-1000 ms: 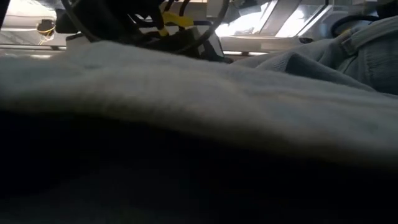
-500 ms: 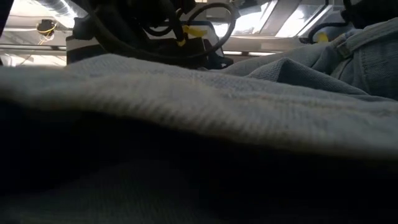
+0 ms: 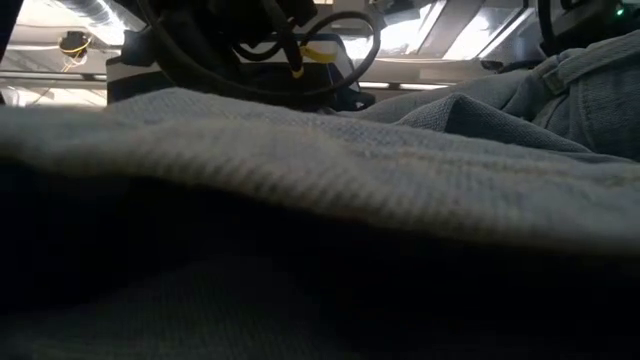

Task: Sort clothes
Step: Put the blue pants into the laundry bin

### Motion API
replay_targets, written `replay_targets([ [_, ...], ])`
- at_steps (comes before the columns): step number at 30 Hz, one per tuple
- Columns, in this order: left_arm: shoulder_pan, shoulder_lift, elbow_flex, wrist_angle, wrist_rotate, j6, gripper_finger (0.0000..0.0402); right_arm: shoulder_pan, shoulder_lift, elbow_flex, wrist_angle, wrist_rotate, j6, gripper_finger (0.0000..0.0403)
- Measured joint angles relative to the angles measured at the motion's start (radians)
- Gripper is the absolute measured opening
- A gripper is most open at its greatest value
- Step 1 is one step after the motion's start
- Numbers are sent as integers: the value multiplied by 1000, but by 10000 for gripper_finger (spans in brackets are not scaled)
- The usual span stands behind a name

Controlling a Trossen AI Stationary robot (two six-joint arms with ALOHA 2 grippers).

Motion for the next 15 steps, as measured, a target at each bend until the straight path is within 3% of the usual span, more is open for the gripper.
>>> replay_targets([
  [15,1,0,0,9,-2,-76,198,1,9,8,16,24,-1,213],
])
